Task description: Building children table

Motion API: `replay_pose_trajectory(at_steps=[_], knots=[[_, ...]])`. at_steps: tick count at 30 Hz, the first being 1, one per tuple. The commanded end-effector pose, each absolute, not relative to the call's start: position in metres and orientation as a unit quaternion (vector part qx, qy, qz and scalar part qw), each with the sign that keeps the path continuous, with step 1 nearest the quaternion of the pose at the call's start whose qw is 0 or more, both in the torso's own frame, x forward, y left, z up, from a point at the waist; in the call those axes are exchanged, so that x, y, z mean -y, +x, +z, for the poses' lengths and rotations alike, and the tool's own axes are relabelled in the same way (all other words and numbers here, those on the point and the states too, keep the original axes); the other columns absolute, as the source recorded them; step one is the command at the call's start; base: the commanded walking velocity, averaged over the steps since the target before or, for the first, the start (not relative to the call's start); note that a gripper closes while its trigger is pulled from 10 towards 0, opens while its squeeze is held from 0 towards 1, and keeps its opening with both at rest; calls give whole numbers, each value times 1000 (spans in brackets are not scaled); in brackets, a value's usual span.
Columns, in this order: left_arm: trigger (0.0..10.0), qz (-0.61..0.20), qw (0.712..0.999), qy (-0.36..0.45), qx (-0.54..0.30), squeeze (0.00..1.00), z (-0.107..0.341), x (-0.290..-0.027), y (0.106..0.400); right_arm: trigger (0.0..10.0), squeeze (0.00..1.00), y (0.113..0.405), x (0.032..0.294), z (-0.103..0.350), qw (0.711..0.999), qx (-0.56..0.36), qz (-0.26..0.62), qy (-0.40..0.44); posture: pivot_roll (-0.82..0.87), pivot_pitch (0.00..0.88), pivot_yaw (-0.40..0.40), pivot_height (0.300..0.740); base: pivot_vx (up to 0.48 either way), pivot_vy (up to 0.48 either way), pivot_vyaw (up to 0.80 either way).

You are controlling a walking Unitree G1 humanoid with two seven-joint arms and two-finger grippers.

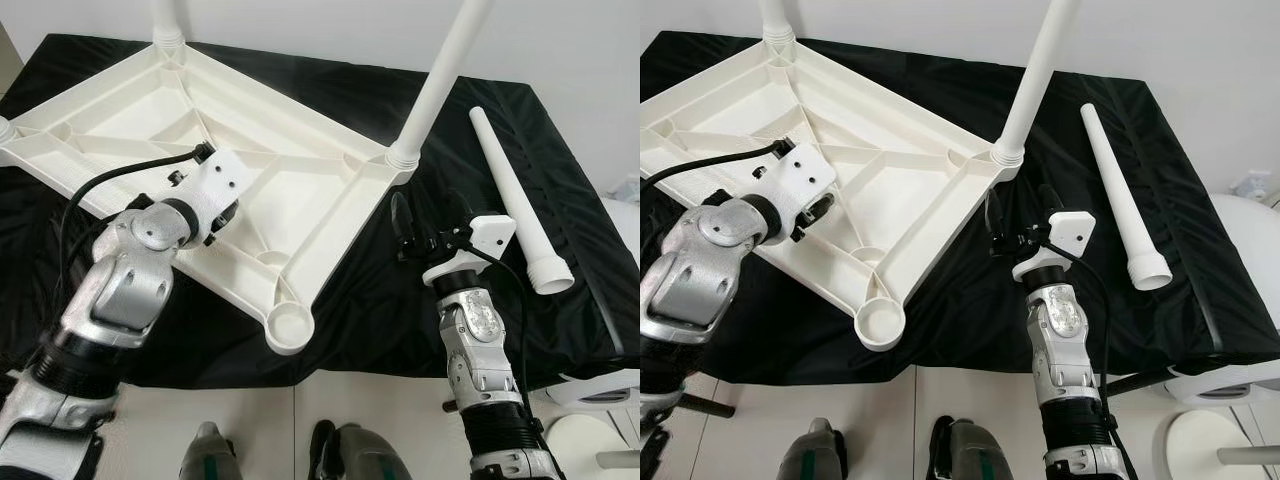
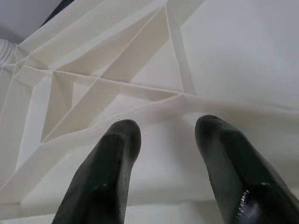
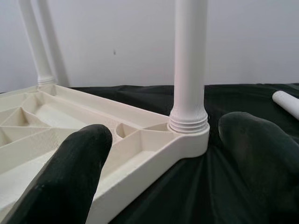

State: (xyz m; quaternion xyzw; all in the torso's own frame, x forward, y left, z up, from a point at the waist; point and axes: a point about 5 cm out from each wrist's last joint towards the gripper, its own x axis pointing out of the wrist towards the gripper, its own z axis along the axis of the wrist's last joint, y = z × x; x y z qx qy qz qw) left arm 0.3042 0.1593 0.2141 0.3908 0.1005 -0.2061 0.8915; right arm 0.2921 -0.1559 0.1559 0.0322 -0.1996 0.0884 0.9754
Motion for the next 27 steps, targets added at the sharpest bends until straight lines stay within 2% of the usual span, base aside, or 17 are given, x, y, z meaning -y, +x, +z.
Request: replay_pose_trajectory(at_steps=[1,8,15,22,27], knots=[[10000,-233,886,388,-99,0,214,-157,298,10000,0,290,161,153,978,190,81,35,81,113,-108,740,0,0,0],[10000,-273,876,384,-103,0,214,-160,287,10000,0,289,161,152,979,180,83,36,88,113,-115,740,0,0,0],[10000,-354,841,393,-109,0,207,-153,269,10000,0,292,165,154,980,176,85,30,90,105,-122,740,0,0,0],[10000,-381,828,397,-109,0,205,-150,263,10000,0,292,167,155,981,174,84,26,86,102,-123,740,0,0,0],[10000,-416,806,405,-115,0,198,-144,255,10000,0,293,168,156,981,172,82,25,83,90,-125,740,0,0,0]])
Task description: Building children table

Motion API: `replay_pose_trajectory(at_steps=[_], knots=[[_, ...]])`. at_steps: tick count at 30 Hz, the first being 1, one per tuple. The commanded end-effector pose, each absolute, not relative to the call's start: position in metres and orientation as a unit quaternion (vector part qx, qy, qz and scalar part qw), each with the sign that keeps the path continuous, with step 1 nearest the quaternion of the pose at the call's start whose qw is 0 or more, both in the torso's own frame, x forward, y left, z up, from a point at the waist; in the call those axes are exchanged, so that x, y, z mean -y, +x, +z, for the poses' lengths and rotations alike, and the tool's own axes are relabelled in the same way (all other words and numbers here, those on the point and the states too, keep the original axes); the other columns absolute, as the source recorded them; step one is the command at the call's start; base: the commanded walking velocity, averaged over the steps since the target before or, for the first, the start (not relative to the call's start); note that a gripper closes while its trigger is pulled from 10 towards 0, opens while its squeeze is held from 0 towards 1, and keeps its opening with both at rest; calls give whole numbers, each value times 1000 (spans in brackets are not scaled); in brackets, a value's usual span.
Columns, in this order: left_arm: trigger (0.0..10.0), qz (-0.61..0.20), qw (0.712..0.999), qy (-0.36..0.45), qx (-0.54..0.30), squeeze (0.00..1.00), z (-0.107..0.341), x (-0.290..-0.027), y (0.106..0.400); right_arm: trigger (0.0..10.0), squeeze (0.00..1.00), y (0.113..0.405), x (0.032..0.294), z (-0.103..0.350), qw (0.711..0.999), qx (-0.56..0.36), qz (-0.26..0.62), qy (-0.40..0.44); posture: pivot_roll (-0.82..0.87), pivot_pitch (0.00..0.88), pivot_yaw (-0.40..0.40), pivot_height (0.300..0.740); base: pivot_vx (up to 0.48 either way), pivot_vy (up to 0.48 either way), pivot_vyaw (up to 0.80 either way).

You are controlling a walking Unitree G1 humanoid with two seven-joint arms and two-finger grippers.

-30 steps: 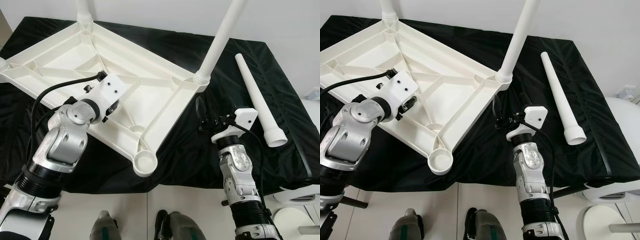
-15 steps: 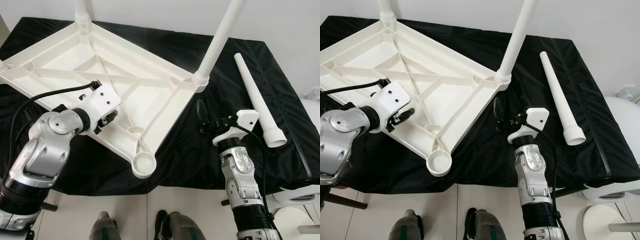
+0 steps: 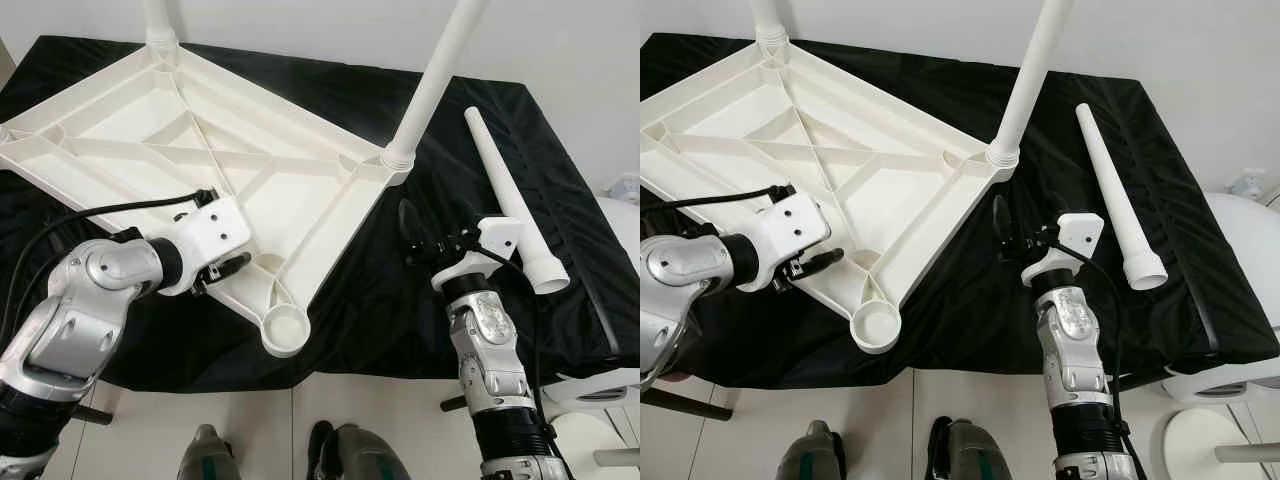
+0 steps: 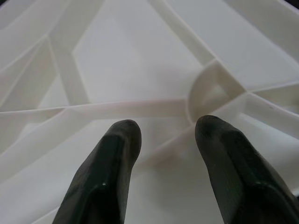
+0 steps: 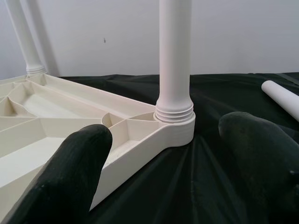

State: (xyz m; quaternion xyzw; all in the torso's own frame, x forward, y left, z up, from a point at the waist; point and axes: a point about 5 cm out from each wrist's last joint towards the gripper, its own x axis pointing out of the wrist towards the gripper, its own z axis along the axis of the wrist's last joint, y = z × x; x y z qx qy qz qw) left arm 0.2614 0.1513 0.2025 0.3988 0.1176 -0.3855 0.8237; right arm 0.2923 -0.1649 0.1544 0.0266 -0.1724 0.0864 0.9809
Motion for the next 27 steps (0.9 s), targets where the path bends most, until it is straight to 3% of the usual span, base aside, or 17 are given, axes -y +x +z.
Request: replay_pose_trajectory(at_steps=[1,8,22,27], knots=[[10000,-416,806,405,-115,0,198,-144,255,10000,0,293,168,156,981,172,82,25,83,90,-125,740,0,0,0],[10000,-438,790,414,-118,0,192,-139,249,10000,0,295,168,157,981,172,82,23,82,82,-127,740,0,0,0],[10000,-442,792,409,-104,0,188,-127,249,10000,0,296,172,156,983,165,77,23,73,78,-125,740,0,0,0],[10000,-468,781,401,-101,0,181,-113,240,10000,0,296,178,153,986,150,63,22,64,83,-123,740,0,0,0]])
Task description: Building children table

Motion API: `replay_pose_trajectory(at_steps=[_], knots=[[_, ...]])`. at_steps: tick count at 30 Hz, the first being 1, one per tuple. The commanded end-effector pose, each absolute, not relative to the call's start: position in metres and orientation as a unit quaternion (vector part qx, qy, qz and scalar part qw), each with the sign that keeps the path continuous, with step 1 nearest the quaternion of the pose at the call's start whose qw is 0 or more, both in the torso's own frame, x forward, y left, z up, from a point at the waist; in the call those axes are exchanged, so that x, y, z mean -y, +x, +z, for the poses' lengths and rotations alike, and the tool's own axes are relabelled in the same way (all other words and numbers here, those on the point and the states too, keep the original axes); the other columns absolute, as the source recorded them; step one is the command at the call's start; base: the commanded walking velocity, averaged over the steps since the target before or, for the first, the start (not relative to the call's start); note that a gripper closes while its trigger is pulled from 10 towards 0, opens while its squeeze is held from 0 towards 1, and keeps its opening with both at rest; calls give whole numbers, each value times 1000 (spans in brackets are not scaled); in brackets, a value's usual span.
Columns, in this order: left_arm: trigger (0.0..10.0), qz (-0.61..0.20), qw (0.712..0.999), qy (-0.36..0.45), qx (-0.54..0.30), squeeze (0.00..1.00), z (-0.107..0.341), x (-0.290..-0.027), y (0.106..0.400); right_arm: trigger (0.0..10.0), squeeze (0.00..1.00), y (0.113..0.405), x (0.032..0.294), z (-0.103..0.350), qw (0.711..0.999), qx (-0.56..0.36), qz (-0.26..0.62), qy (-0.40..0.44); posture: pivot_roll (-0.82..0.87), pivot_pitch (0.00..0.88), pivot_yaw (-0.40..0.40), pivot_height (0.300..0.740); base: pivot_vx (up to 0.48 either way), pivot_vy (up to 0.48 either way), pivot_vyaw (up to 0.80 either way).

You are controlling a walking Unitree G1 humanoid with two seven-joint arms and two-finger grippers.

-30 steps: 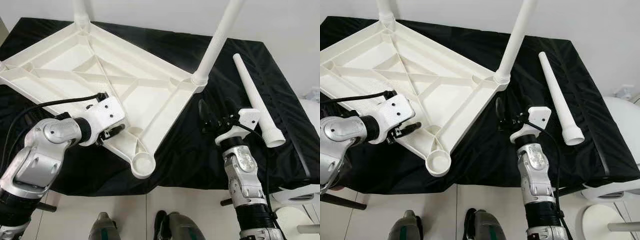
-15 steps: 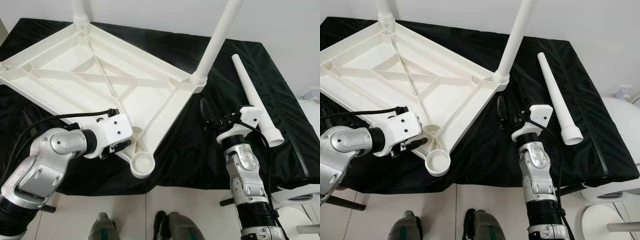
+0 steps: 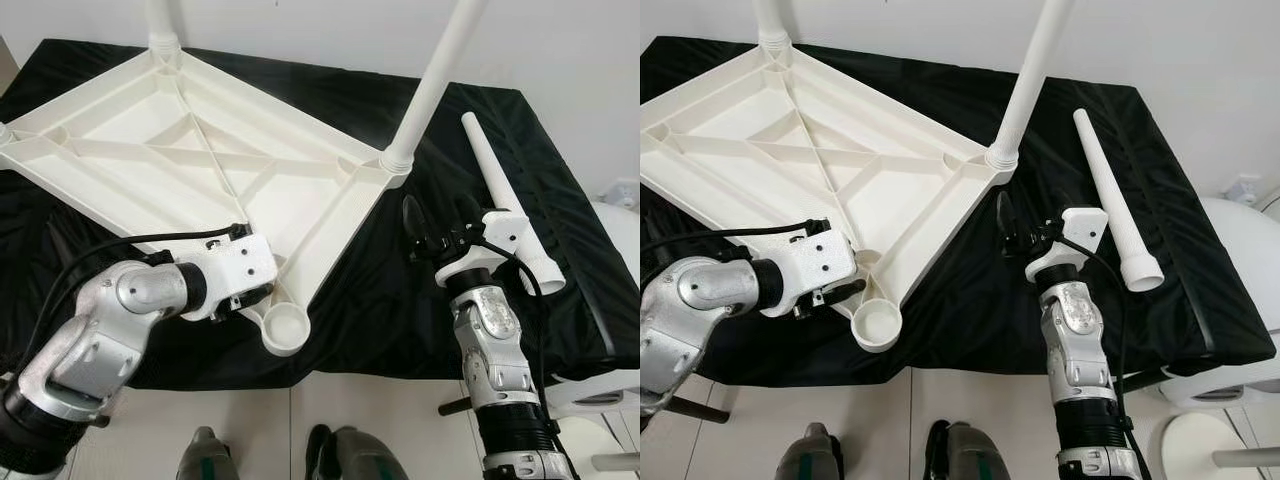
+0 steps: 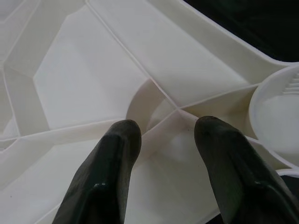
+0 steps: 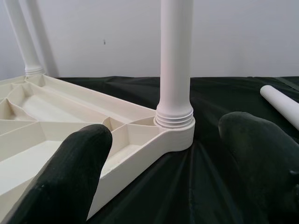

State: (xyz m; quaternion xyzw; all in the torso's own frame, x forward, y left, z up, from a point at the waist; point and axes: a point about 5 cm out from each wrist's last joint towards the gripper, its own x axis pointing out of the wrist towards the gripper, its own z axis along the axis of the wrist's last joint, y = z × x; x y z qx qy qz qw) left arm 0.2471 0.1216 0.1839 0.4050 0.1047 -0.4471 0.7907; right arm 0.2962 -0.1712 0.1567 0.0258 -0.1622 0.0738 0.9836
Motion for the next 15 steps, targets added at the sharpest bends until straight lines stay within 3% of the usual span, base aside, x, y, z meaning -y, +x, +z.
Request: replay_pose_trajectory(at_steps=[1,15], knots=[[10000,-474,780,398,-98,0,180,-110,239,10000,0,296,179,152,987,149,60,21,61,87,-121,740,0,0,0],[10000,-488,783,377,-82,0,177,-86,237,10000,0,296,189,155,988,151,40,14,47,94,-117,740,0,0,0]])
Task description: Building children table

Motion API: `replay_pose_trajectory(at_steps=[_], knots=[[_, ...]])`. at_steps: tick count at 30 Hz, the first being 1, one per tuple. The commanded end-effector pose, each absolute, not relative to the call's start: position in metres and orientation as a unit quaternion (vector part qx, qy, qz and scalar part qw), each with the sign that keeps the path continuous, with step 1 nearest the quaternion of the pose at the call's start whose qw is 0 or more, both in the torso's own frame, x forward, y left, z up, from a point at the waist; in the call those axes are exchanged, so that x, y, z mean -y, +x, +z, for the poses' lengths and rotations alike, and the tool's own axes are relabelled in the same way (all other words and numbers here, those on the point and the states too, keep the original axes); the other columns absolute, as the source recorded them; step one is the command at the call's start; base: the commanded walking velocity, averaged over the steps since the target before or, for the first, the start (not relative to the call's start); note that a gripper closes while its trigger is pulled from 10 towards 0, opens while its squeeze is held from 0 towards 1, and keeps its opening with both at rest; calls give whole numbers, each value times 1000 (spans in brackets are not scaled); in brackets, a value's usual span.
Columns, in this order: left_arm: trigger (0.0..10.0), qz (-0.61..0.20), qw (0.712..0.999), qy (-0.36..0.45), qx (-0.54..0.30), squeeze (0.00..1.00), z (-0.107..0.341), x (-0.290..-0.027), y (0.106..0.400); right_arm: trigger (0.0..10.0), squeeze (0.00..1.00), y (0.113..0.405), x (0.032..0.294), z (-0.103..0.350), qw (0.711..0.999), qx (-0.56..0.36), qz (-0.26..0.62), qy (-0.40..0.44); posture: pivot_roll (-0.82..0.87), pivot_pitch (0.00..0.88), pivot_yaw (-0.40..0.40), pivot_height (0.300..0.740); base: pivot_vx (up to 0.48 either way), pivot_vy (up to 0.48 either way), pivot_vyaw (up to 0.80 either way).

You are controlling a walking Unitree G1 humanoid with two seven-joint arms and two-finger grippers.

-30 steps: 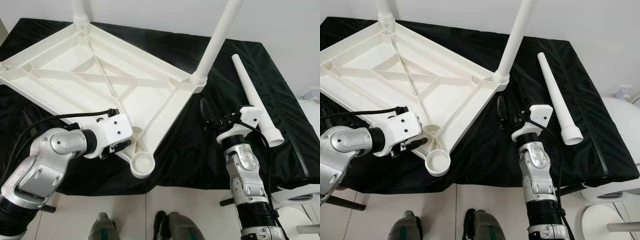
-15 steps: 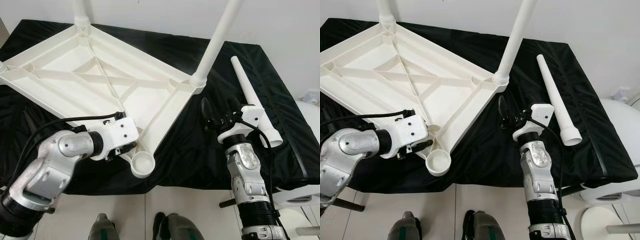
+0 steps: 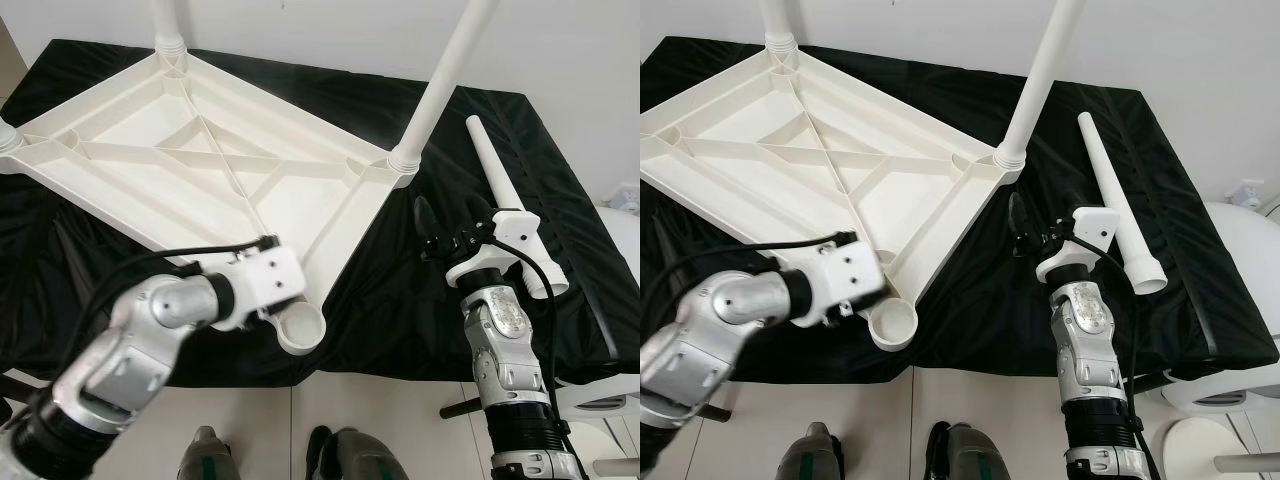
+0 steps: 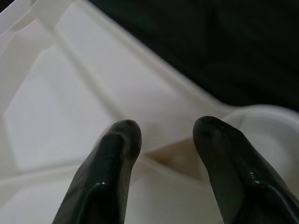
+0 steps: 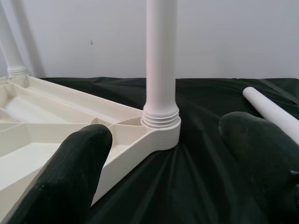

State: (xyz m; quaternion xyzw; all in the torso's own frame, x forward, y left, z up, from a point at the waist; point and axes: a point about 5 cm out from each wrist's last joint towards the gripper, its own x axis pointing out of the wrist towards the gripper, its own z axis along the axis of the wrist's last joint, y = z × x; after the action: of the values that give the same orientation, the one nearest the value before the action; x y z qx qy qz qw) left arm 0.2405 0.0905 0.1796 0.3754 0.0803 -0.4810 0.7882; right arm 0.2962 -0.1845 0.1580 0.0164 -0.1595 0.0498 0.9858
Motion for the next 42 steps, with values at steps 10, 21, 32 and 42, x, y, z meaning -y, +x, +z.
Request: replay_pose_trajectory(at_steps=[10,21,32,42], knots=[[10000,-484,788,375,-68,0,177,-71,240,10000,0,294,192,156,988,150,32,11,35,107,-116,740,0,0,0],[10000,-445,811,376,-60,0,191,-84,252,10000,0,294,192,156,988,149,30,10,41,111,-116,740,0,0,0],[10000,-383,807,441,-84,0,205,-131,262,10000,0,284,186,142,991,115,60,19,55,117,-122,740,0,0,0],[10000,-423,775,459,-102,0,191,-128,251,10000,0,278,188,139,992,105,69,17,46,109,-120,740,0,0,0]])
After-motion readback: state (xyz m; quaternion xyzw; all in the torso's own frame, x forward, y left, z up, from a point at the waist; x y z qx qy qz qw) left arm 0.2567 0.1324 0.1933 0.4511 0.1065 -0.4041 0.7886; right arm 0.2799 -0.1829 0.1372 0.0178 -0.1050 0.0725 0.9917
